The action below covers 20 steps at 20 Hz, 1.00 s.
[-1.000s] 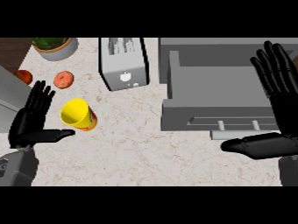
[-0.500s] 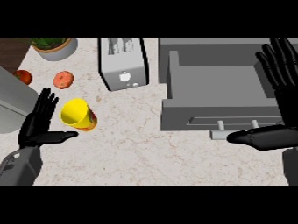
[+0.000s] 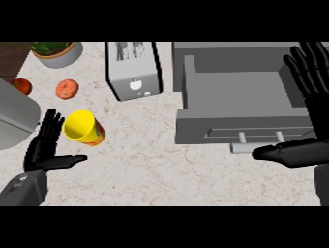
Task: Pick up the cup, place it into the drawer and close the drawer
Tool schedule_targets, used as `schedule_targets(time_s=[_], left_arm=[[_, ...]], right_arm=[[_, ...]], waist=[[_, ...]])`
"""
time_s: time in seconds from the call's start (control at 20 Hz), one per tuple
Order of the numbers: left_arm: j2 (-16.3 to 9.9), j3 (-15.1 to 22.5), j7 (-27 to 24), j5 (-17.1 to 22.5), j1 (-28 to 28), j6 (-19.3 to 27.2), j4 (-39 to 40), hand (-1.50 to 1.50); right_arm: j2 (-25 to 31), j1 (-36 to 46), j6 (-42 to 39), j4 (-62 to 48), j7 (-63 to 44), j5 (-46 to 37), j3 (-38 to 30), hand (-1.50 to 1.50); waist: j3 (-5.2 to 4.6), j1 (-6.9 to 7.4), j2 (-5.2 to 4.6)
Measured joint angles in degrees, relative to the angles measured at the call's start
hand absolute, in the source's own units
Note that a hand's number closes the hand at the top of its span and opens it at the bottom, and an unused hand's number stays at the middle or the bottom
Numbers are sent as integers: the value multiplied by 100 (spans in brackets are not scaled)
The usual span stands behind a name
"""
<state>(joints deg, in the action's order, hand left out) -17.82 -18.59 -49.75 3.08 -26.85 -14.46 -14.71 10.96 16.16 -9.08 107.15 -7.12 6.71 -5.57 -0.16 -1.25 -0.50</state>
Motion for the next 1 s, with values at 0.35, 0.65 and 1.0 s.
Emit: schedule_targets(time_s=[0.35, 0.65, 1.0], left_arm=[[51, -13, -324, -114, -188, 129, 466, -150], [110, -23, -410, -158, -369, 175, 592, -150], [209, -19, -499, -196, -445, 96, 652, -150]], right_arm=[[-44, -87, -51, -42, 157, -37, 21, -150], [-20, 2, -78, -68, 111, 18, -21, -150], [4, 59, -104, -55, 44, 54, -32, -150]], waist=[[-7, -44, -23], [-10, -77, -33], [-16, -114, -49]])
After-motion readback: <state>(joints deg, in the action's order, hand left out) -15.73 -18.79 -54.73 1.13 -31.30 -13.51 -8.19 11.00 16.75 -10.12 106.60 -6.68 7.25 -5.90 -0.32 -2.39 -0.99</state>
